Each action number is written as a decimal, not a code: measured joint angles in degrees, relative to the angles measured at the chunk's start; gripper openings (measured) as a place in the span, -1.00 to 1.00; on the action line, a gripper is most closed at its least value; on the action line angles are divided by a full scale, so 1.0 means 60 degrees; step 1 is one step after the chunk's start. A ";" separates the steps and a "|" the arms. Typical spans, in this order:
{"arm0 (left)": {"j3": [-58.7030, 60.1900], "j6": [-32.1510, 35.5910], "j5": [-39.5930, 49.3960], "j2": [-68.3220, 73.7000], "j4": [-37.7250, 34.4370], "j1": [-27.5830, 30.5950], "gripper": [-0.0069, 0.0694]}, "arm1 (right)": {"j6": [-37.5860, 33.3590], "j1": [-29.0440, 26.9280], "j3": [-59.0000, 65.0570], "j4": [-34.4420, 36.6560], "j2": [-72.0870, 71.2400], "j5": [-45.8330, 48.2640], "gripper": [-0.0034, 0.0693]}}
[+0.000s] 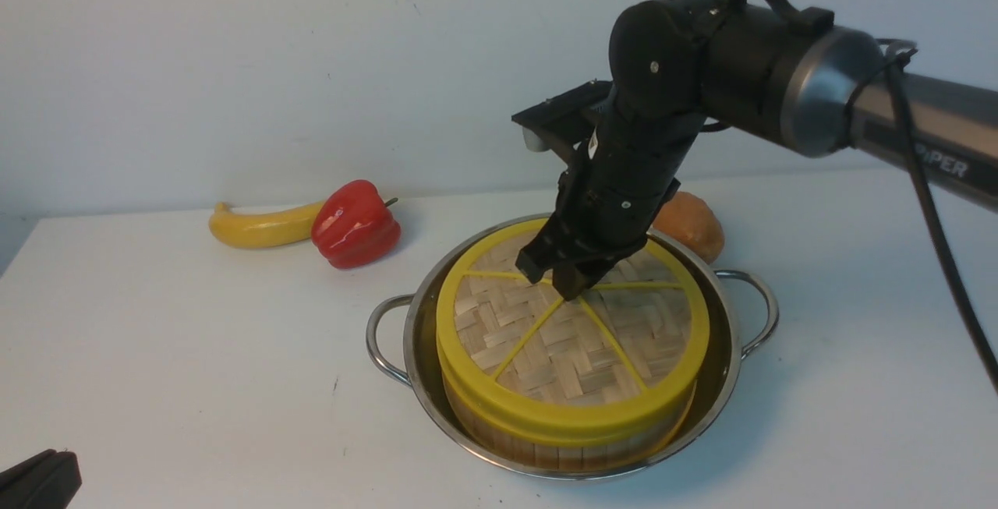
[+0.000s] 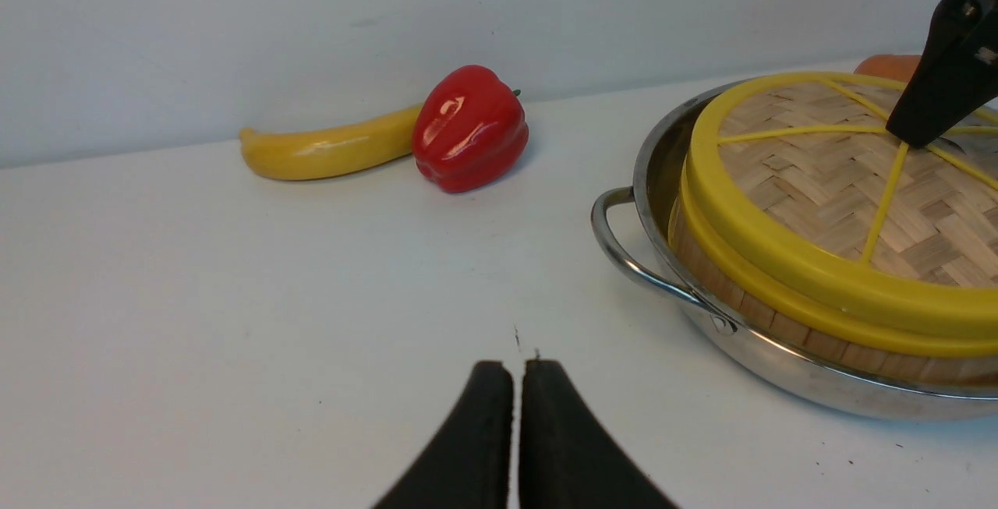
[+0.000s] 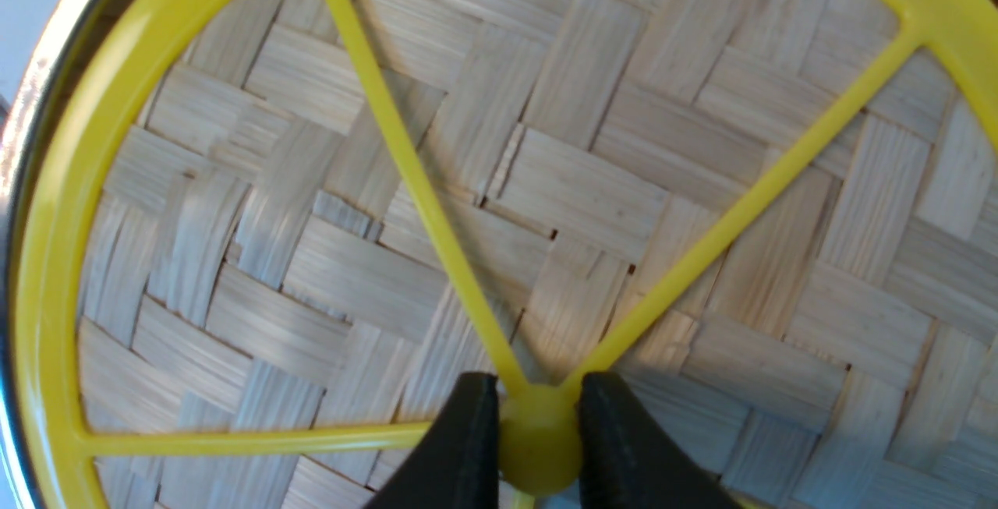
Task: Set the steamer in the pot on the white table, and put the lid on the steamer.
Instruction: 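Place the bamboo steamer lid onto the steamer basket in the pot with the right gripper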
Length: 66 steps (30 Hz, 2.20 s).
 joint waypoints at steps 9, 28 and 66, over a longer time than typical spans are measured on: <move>0.0000 0.0000 0.0000 0.0000 0.0008 0.0000 -0.79 | 0.0000 0.0000 0.0000 0.0000 0.0000 -0.0007 -0.51; 0.0000 0.0000 -0.0004 0.0000 0.0008 0.0000 -0.79 | 0.0000 0.0058 -0.0095 0.0247 0.0000 -0.0054 0.24; 0.0000 0.0000 -0.0015 0.0000 0.0027 0.0000 -0.79 | 0.2192 0.0076 0.5684 -0.3529 -1.0164 -0.1824 -0.91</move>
